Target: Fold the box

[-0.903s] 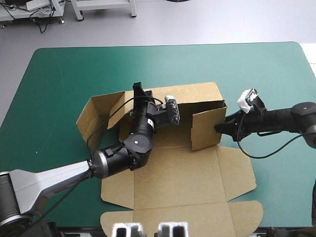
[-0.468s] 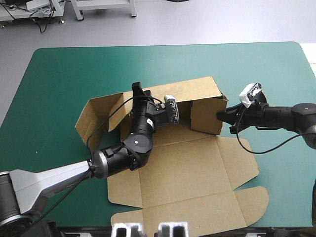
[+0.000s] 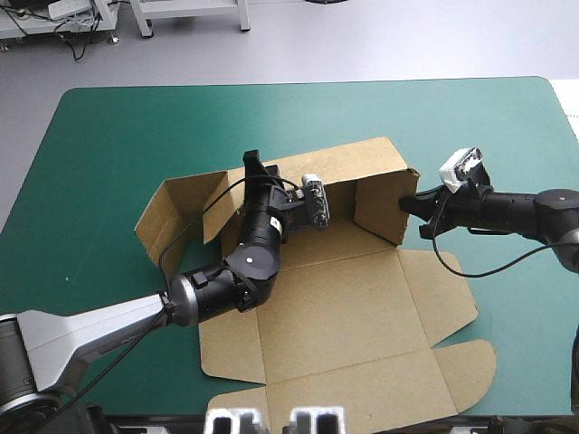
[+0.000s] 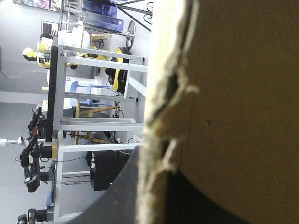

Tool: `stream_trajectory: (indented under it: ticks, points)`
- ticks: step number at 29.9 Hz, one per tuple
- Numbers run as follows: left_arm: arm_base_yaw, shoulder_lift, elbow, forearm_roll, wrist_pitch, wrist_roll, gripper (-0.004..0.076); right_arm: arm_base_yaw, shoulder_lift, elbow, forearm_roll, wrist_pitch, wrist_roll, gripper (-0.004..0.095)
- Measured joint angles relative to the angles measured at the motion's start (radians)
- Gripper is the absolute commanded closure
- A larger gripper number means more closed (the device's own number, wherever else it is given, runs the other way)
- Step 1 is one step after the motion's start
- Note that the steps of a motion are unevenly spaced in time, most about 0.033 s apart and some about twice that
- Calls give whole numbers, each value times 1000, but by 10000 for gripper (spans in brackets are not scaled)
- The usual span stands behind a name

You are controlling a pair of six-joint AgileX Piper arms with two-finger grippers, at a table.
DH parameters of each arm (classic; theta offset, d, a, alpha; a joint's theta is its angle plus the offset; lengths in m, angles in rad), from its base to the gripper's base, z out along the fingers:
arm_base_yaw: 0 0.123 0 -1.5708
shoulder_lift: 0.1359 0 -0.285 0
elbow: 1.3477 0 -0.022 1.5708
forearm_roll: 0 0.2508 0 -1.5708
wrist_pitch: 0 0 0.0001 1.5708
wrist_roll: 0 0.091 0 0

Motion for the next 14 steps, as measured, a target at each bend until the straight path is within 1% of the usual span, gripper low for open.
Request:
stream_trajectory:
  ticks: [3, 6, 8, 11, 12, 14]
  points:
    - [0, 0, 0, 0, 5, 0, 708, 3, 0, 0, 2, 0, 0, 917]
    - [0, 0, 0, -2, 23, -1, 627, 19, 0, 0, 2, -9, 0, 917]
    - [0, 0, 0, -9, 36, -1, 533, 38, 0, 0, 1, -26, 1, 917]
    - [0, 0, 0, -7, 41, -7, 365, 77, 0, 0, -1, -57, 7, 917]
    - [0, 0, 0, -2, 41, -8, 329, 90, 0, 0, -1, -69, 9, 917]
    - [0, 0, 0, 1, 41, -20, 314, 110, 0, 0, 4, -93, 18, 917]
